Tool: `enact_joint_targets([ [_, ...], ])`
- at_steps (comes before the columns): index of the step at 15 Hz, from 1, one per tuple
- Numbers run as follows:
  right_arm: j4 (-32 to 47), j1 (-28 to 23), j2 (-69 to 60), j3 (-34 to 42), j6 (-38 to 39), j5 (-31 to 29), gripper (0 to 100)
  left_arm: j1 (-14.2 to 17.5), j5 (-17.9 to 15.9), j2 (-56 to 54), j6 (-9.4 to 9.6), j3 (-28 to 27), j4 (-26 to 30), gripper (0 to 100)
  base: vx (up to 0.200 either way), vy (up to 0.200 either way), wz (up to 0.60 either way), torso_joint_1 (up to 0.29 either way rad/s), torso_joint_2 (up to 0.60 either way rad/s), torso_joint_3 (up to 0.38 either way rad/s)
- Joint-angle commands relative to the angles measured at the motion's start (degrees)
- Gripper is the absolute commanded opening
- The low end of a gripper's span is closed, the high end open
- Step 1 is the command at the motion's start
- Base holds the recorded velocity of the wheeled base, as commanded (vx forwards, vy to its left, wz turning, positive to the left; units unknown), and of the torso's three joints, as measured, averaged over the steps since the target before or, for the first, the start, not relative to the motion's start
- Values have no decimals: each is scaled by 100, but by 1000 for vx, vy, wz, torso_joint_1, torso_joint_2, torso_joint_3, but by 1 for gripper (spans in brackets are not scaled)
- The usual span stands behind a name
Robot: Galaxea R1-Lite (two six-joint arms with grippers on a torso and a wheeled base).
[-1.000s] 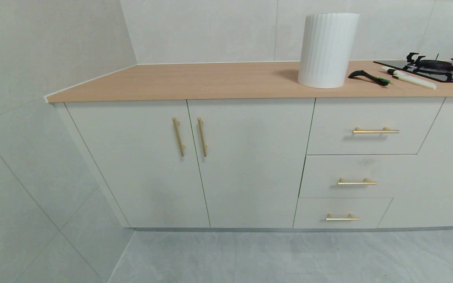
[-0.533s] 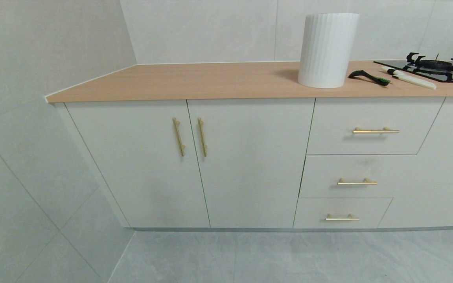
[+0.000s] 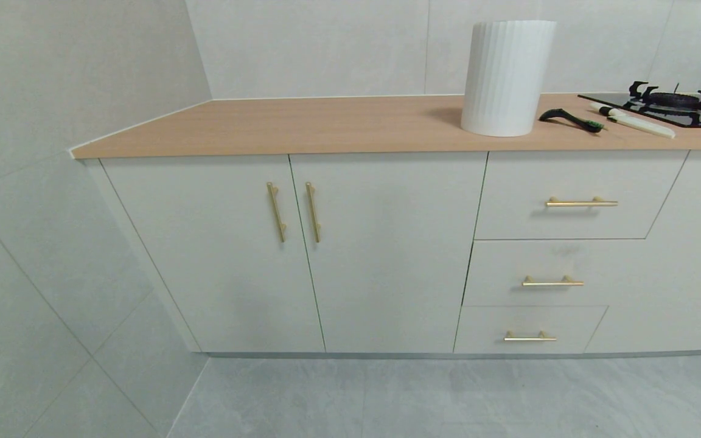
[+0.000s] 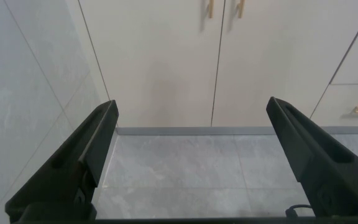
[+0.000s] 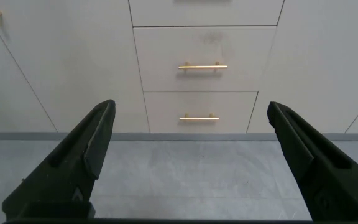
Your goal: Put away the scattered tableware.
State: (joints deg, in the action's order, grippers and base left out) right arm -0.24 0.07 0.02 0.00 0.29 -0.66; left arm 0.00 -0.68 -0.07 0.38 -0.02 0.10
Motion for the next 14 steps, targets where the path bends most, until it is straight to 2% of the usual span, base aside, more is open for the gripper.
enact_joint_targets([
  [1,-2,1,6,0,6,-4,100,-9,-2,7,-3,2,-1,100,0,0,0,0,0,0],
  [6,7,1,6,0,6,-4,100,-9,7,7,6,2,-1,100,0,0,0,0,0,0],
  [14,-2,1,6,0,6,-4,100,-9,-2,7,-3,2,-1,100,0,-200,0,2,0,2],
])
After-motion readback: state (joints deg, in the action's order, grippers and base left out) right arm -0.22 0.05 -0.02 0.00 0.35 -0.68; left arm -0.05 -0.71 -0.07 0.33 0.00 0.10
